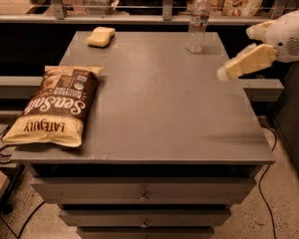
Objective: Move water bottle near brown chip bag
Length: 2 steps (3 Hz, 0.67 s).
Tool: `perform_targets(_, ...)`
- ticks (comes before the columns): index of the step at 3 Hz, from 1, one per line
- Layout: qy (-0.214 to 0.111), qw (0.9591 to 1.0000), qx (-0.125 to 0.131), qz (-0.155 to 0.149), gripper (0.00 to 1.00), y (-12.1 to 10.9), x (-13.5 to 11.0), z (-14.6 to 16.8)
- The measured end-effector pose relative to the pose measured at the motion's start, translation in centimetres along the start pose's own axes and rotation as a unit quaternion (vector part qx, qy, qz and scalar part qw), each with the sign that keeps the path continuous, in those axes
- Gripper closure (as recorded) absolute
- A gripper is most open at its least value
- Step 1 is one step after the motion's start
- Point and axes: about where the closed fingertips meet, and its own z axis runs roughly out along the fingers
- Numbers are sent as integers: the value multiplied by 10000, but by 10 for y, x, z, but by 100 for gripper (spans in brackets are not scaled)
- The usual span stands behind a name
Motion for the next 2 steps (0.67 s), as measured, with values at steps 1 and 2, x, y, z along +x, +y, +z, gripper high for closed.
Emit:
perform_targets(1,-447,9971,393,478,0,-32,-10,37)
perform_targets(2,-726,9899,879,844,0,-72,-13,64)
